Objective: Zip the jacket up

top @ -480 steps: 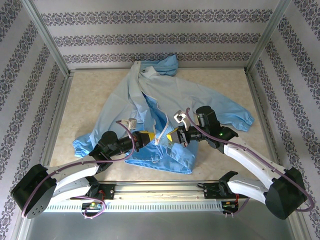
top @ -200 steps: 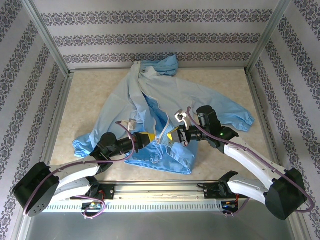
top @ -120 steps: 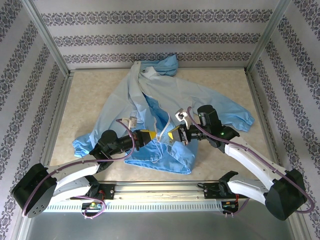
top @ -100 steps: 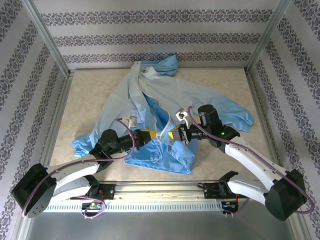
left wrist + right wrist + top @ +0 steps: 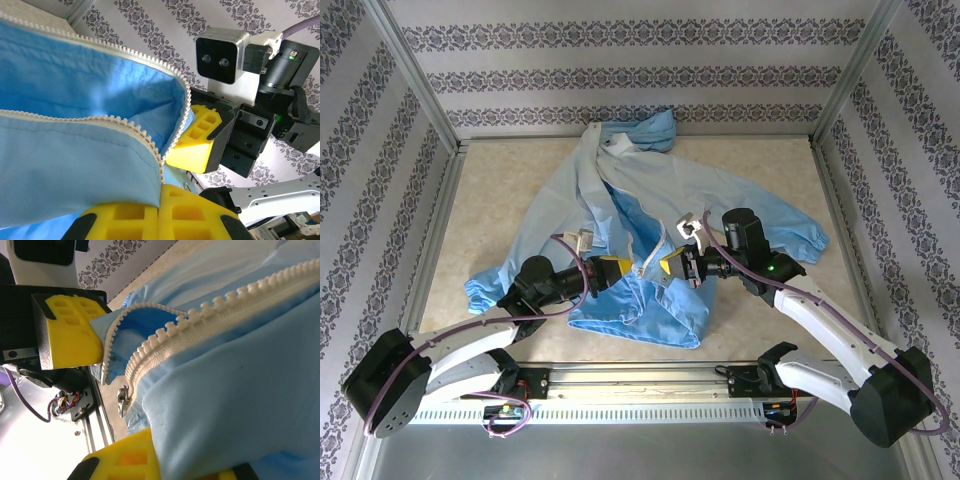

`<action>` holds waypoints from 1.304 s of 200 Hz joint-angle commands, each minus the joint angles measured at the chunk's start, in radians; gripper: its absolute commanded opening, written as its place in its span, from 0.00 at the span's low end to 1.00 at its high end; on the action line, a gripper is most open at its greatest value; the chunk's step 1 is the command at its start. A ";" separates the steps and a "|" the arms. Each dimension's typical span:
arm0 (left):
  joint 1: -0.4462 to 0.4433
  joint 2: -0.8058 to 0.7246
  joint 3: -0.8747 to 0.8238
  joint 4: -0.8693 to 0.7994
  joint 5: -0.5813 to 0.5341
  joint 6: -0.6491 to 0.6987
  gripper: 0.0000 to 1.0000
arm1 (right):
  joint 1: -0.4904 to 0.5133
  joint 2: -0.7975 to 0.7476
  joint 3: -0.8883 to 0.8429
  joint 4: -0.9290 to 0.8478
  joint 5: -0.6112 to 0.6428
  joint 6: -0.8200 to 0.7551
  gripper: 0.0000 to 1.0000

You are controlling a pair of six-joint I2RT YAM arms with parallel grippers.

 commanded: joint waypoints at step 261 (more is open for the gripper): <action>0.042 0.108 0.006 0.252 0.086 -0.113 0.00 | -0.014 0.006 -0.017 0.099 -0.075 -0.002 0.00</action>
